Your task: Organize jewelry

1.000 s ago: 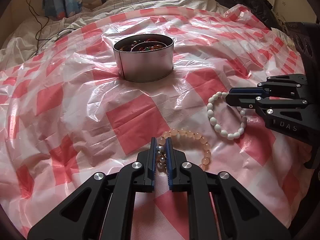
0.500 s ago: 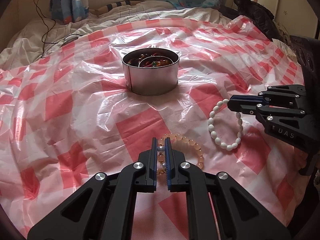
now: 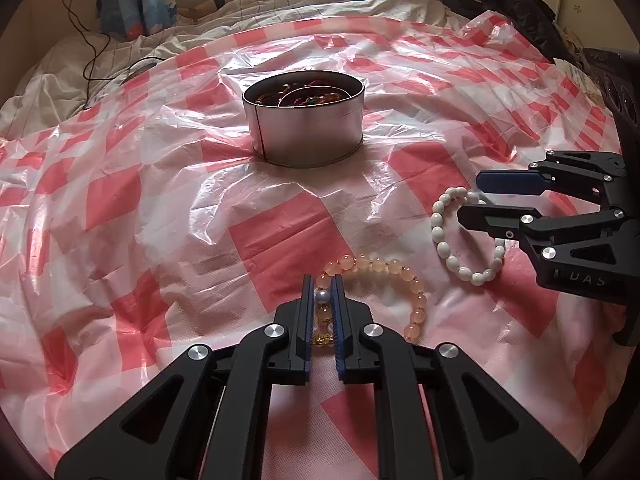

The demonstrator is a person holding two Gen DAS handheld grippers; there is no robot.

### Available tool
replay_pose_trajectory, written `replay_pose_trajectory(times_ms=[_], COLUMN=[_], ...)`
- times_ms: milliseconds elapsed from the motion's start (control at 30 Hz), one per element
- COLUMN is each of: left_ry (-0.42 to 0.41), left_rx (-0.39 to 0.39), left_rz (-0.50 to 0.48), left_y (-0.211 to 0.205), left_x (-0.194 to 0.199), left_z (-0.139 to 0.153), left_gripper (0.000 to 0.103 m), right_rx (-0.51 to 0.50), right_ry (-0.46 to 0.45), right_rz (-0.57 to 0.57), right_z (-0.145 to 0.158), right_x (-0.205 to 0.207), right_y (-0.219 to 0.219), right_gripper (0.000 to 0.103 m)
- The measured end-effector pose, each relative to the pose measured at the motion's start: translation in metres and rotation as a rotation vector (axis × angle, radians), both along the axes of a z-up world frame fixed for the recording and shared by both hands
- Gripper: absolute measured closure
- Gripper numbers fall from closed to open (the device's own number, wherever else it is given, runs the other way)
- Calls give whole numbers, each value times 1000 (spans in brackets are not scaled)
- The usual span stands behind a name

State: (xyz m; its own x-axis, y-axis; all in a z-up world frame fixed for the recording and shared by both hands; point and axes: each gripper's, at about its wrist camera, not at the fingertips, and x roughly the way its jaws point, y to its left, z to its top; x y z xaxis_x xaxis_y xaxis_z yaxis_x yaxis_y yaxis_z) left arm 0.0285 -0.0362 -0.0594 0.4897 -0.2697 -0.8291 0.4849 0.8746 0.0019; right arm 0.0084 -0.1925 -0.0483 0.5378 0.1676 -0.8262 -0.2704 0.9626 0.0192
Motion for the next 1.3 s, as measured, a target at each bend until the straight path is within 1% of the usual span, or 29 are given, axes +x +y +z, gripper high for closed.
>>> replay_pose_trajectory(times_ms=[267, 467, 700, 800, 900, 1000, 1200, 1300], left_ry=[-17, -25, -36, -43, -48, -51, -61, -67], left_rx=[25, 36, 52, 61, 66, 72, 74, 77], left_rz=[4, 3, 2, 2, -2, -5, -10, -31], left_y=[-3, -4, -6, -7, -8, -10, -12, -15], left_x=[-2, -2, -3, -4, -5, -5, -6, -9], left_z=[-1, -1, -1, -1, -2, -2, -1, -1], left_gripper=[76, 71, 67, 62, 62, 62, 62, 62], right_rx=[-4, 0, 11, 19, 15, 12, 8, 2], right_ry=[24, 30, 36, 40, 42, 43, 43, 40], right_rz=[-3, -5, -11, -15, -15, -11, -12, -2], right_z=[-5, -5, -6, -6, -6, -7, -7, -7], right_x=[1, 1, 2, 2, 2, 2, 1, 0], right_y=[0, 0, -2, -3, -2, -1, -1, 2], right_gripper=[64, 66, 67, 67, 68, 70, 81, 92])
